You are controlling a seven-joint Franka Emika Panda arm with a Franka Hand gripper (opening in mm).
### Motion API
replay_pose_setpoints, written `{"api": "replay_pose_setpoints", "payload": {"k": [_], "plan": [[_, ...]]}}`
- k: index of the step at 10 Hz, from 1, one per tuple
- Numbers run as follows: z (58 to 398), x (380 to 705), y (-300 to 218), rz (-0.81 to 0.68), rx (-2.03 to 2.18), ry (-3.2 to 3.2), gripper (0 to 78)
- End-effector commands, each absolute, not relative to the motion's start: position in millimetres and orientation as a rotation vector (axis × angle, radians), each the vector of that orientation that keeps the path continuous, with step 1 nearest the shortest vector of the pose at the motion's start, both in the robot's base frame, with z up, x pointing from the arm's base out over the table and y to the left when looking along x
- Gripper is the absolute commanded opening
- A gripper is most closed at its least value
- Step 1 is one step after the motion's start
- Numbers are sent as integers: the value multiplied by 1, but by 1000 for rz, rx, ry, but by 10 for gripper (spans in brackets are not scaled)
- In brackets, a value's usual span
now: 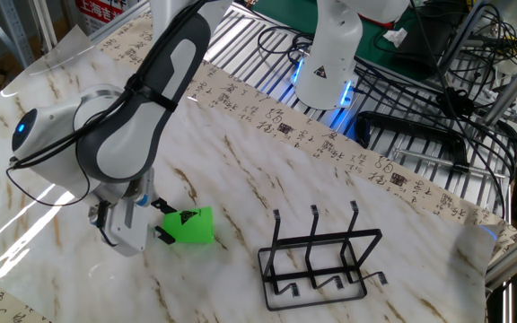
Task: Put the cup on the cup rack
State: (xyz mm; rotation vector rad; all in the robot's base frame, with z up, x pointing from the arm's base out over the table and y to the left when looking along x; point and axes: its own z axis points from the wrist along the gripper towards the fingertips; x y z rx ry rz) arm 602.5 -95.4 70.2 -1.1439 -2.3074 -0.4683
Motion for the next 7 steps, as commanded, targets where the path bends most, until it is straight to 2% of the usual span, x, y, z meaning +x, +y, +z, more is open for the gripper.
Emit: {"api": "replay_pose_setpoints", "payload": {"k": [1,6,7], "plan": [[112,606,-89,-394,-1197,-2343,12],[121,607,-88,-364,-1216,-2381,12],[133,605,-86,-335,-1232,-2450,12]]}}
